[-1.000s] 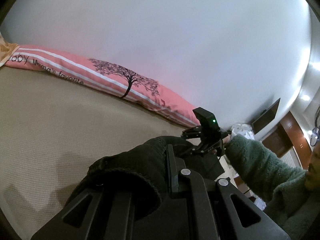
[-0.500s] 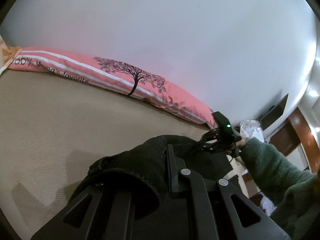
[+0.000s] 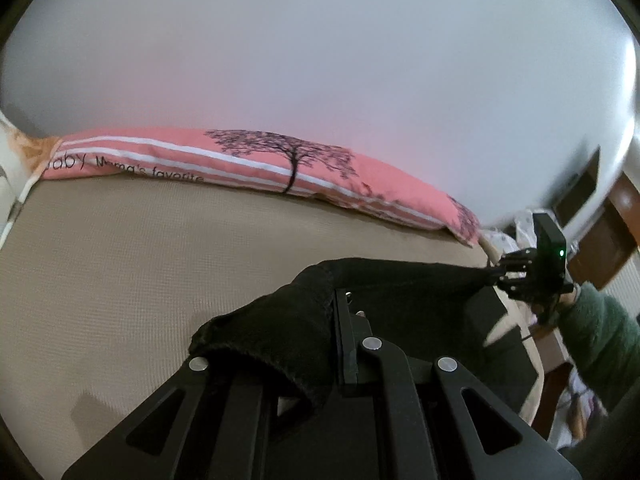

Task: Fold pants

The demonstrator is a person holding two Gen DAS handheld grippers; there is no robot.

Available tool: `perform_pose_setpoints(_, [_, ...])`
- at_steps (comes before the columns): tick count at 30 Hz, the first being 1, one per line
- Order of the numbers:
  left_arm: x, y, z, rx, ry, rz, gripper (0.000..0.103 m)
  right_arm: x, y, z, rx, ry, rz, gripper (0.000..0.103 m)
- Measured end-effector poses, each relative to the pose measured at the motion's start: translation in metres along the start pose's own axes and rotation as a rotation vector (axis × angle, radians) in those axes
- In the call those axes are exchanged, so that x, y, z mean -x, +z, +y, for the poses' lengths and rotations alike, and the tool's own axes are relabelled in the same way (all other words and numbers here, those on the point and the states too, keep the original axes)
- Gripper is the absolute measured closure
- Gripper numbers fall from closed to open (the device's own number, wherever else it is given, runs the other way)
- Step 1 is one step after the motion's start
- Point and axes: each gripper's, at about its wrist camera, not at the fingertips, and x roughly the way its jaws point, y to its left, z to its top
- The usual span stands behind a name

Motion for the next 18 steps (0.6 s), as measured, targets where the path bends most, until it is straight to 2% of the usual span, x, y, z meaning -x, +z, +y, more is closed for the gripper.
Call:
perform_pose_setpoints(4, [0.018, -0.021, -0.014, -0.056, -0.002, 0.029, 0.094, 0.022, -0.025, 0.026, -0.02, -0.026, 0.007, 0.097])
perform_pose_setpoints(8, [0.037, -0.052, -0.024, -0.083, -0.026, 0.073, 0.093, 0.038, -0.056, 0.054, -0.062, -0.002, 0.004, 0.097])
perform_pose_setpoints(12, [0.05, -0.087, -0.037, -0.138, -0.029, 0.146, 0.09, 0.043, -0.087, 0.079, -0.095, 0.029, 0.031, 0.097])
perform_pose_setpoints(14, [0.054, -0.106, -0.038, -0.14, -0.024, 0.185, 0.089, 0.042, -0.102, 0.09, -0.125, 0.062, 0.043, 0.097])
perform_pose_setpoints(18, [0.053, -0.146, -0.035, -0.129, -0.01, 0.272, 0.087, 0.031, -0.131, 0.111, -0.158, 0.075, 0.079, 0.096])
